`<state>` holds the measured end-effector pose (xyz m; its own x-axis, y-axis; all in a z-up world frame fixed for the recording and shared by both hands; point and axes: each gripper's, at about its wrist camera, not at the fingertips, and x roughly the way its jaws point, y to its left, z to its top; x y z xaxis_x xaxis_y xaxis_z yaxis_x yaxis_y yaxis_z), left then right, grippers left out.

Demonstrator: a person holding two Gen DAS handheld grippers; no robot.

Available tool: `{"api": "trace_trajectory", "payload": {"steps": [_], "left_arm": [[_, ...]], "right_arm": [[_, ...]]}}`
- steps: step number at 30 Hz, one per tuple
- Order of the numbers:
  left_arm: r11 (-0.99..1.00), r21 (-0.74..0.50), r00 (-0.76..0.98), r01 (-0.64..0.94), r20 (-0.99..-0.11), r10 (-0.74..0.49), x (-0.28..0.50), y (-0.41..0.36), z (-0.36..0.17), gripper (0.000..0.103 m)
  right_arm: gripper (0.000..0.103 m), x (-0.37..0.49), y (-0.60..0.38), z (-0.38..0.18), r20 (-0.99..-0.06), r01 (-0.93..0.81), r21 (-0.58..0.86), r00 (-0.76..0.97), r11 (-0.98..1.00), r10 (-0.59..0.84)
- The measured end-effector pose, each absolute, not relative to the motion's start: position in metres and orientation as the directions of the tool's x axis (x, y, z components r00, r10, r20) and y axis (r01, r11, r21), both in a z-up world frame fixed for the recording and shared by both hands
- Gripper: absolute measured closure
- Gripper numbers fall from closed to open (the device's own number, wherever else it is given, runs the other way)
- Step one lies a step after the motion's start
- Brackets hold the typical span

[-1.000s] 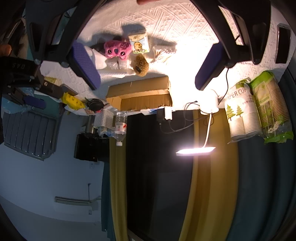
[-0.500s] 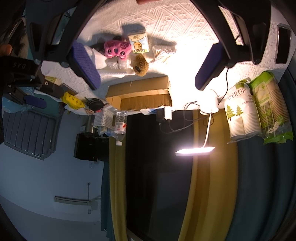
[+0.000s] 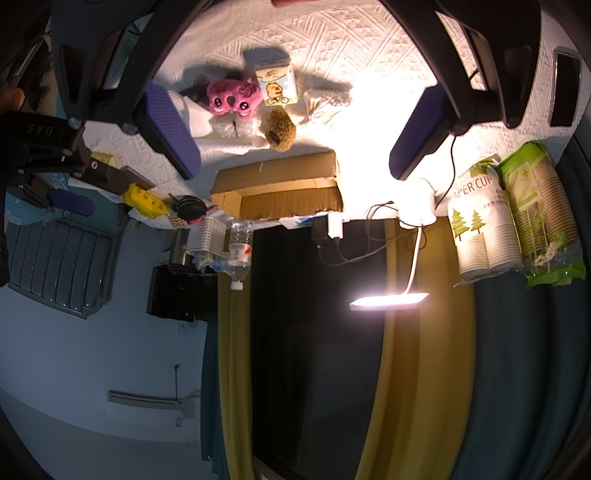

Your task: Organize soft objects

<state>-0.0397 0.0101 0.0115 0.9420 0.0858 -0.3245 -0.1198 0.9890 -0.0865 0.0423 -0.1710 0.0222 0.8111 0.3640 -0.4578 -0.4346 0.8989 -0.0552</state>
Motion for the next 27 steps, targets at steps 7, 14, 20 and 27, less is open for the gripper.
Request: {"api": "trace_trajectory", "payload": {"steps": [7, 14, 20, 27], "left_arm": [[0.988, -0.088, 0.942, -0.123, -0.325, 0.088, -0.0389, 0.0114, 0.0122, 0.000], [0.989, -0.085, 0.940, -0.121, -0.329, 0.087, -0.0372, 0.0149, 0.0141, 0.000], [0.989, -0.085, 0.941, -0.119, -0.329, 0.085, -0.0366, 0.0142, 0.0139, 0.000], [0.989, -0.083, 0.941, -0.120, -0.326, 0.087, -0.0350, 0.0151, 0.0139, 0.000]], "right_arm": [[0.013, 0.0418, -0.1685, 0.0188, -0.463, -0.441, -0.052, 0.806, 0.896, 0.370], [0.013, 0.0413, -0.1671, 0.0177, -0.466, -0.441, -0.052, 0.804, 0.896, 0.369], [0.013, 0.0410, -0.1668, 0.0179, -0.466, -0.442, -0.052, 0.804, 0.896, 0.369], [0.013, 0.0431, -0.1646, 0.0169, -0.472, -0.445, -0.050, 0.799, 0.894, 0.371]]}}
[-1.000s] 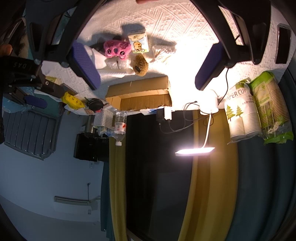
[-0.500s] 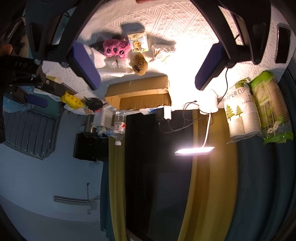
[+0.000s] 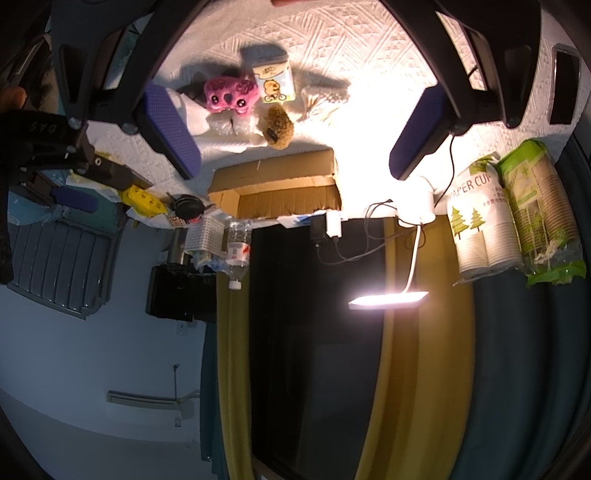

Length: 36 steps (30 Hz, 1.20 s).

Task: Organize soft objects
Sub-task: 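Grasp the cotton swab bag with the left tool while the right tool grasps a paper towel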

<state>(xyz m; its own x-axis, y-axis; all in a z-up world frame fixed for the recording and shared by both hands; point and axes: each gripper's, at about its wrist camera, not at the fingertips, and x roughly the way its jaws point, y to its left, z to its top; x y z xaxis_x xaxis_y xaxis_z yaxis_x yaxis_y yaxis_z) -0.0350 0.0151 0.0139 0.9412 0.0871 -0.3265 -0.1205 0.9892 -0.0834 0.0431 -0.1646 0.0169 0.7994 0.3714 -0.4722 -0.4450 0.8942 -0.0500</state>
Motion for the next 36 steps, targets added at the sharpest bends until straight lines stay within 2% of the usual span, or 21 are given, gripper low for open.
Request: {"api": "trace_trajectory", "payload": {"steps": [9, 36], "left_arm": [[0.987, -0.077, 0.921, -0.140, -0.377, 0.101, -0.008, 0.022, 0.001, 0.000], [0.975, -0.034, 0.706, -0.221, -0.696, 0.136, 0.116, 0.061, -0.113, 0.001]], "right_arm": [[0.013, 0.067, -0.161, 0.013, -0.502, -0.448, -0.040, 0.782, 0.893, 0.370], [0.013, 0.188, -0.165, -0.088, -0.739, -0.414, 0.032, 0.603, 0.910, 0.300]]}}
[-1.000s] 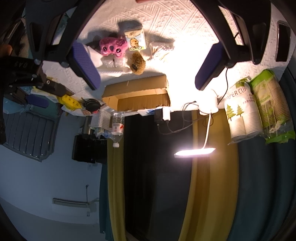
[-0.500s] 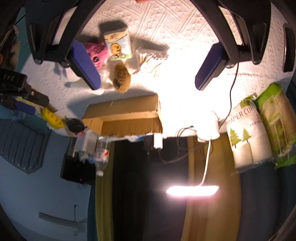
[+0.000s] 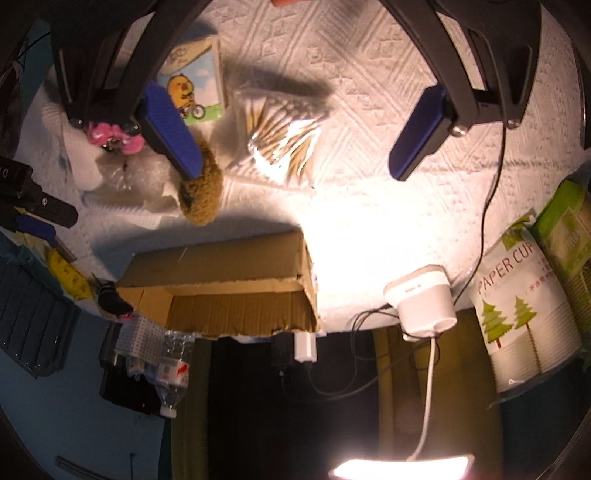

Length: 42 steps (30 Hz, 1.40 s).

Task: Organize soft objects
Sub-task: 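Grasp the cotton swab bag with the left tool while the right tool grasps a paper towel, then drop the swab bag into the box with the left tool while the right tool drops the towel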

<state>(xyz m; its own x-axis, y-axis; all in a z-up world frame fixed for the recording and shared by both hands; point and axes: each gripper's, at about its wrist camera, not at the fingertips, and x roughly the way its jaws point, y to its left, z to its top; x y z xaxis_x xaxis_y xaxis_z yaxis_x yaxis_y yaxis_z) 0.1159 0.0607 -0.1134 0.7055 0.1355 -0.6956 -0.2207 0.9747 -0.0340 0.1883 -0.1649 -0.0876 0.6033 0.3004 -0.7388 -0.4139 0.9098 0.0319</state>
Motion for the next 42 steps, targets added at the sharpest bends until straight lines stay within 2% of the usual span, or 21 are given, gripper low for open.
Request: {"api": "trace_trajectory", "payload": {"steps": [7, 10, 13, 15, 16, 18, 19, 22, 23, 26, 31, 42], "left_arm": [[0.980, -0.027, 0.657, -0.196, -0.746, 0.111, 0.136, 0.062, -0.134, 0.002], [0.982, -0.034, 0.629, -0.188, -0.772, 0.093, 0.143, 0.065, -0.144, 0.014], [0.983, -0.048, 0.614, -0.175, -0.786, 0.071, 0.147, 0.066, -0.150, 0.015], [0.986, -0.058, 0.603, -0.157, -0.796, 0.049, 0.149, 0.065, -0.154, 0.021], [0.987, -0.064, 0.594, -0.148, -0.803, 0.037, 0.151, 0.064, -0.156, 0.027], [0.988, -0.073, 0.577, -0.134, -0.817, 0.018, 0.153, 0.062, -0.161, 0.041], [0.989, -0.069, 0.570, -0.132, -0.822, 0.018, 0.154, 0.062, -0.163, 0.045], [0.988, -0.082, 0.579, -0.127, -0.816, 0.006, 0.153, 0.061, -0.161, 0.051], [0.988, -0.084, 0.580, -0.128, -0.815, 0.006, 0.153, 0.061, -0.160, 0.053], [0.987, -0.096, 0.588, -0.128, -0.809, -0.003, 0.152, 0.061, -0.155, 0.055], [0.987, -0.100, 0.615, -0.129, -0.789, 0.001, 0.147, 0.062, -0.140, 0.055], [0.986, -0.103, 0.710, -0.132, -0.704, 0.022, 0.143, 0.066, -0.084, 0.056]], "right_arm": [[0.013, 0.213, -0.155, -0.115, -0.785, -0.422, 0.078, 0.533, 0.903, 0.317], [0.013, 0.224, -0.149, -0.127, -0.805, -0.420, 0.082, 0.506, 0.904, 0.308], [0.013, 0.232, -0.144, -0.135, -0.823, -0.422, 0.097, 0.475, 0.901, 0.311], [0.013, 0.237, -0.141, -0.141, -0.834, -0.424, 0.100, 0.458, 0.900, 0.308], [0.014, 0.239, -0.140, -0.144, -0.836, -0.427, 0.104, 0.451, 0.898, 0.311], [0.031, 0.242, -0.139, -0.148, -0.840, -0.431, 0.126, 0.432, 0.893, 0.327], [0.034, 0.244, -0.139, -0.150, -0.843, -0.432, 0.134, 0.423, 0.892, 0.332], [0.055, 0.244, -0.135, -0.151, -0.846, -0.451, 0.109, 0.426, 0.886, 0.321], [0.071, 0.243, -0.135, -0.150, -0.843, -0.461, 0.119, 0.420, 0.879, 0.335], [0.082, 0.243, -0.135, -0.144, -0.833, -0.468, 0.119, 0.432, 0.876, 0.345], [0.090, 0.239, -0.141, -0.120, -0.797, -0.478, 0.110, 0.481, 0.872, 0.364], [0.092, 0.233, -0.152, -0.061, -0.716, -0.513, 0.090, 0.562, 0.854, 0.413]]}}
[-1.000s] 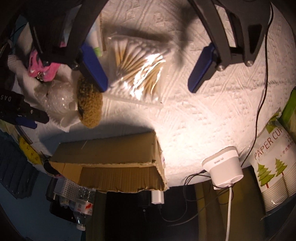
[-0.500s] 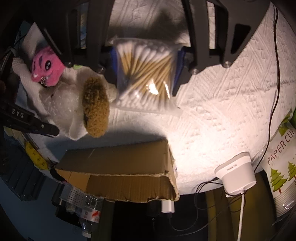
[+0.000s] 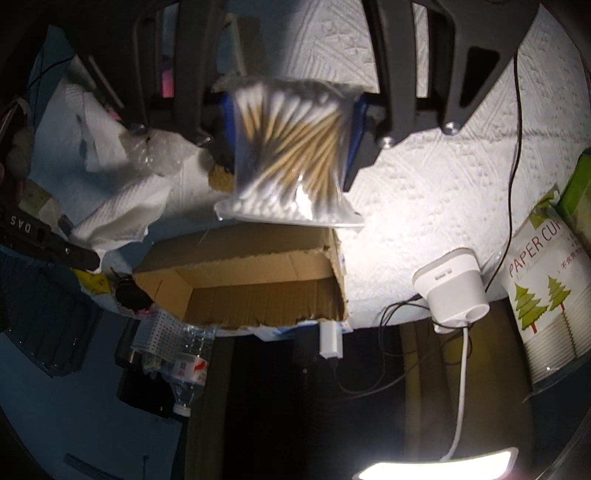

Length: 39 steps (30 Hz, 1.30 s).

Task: Organize soft objects
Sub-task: 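Drop the swab bag into the box with the left tool while the right tool drops the towel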

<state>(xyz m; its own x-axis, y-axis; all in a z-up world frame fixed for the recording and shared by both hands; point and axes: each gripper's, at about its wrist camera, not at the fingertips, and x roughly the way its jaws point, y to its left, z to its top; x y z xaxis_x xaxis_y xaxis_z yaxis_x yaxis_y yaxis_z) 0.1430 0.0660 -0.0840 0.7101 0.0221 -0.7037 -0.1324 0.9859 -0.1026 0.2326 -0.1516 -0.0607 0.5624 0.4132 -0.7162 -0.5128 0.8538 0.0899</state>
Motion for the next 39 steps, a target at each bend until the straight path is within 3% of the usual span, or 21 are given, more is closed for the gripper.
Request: {"api": "trace_trajectory", "payload": {"steps": [11, 23, 32, 39], "left_arm": [[0.991, -0.086, 0.792, -0.101, -0.610, 0.028, 0.174, 0.057, -0.037, 0.056], [0.990, -0.113, 0.815, -0.087, -0.580, 0.005, 0.229, 0.047, -0.026, 0.056], [0.989, -0.127, 0.782, -0.079, -0.623, -0.017, 0.264, 0.039, -0.052, 0.056], [0.988, -0.134, 0.746, -0.080, -0.665, -0.030, 0.286, 0.036, -0.083, 0.056]], "right_arm": [[0.092, 0.252, -0.153, -0.004, -0.611, -0.551, 0.047, 0.644, 0.833, 0.461], [0.092, 0.306, -0.138, 0.024, -0.542, -0.594, 0.002, 0.676, 0.805, 0.500], [0.092, 0.341, -0.122, 0.006, -0.548, -0.613, 0.035, 0.649, 0.790, 0.528], [0.092, 0.362, -0.112, -0.042, -0.634, -0.608, 0.062, 0.588, 0.791, 0.502]]}}
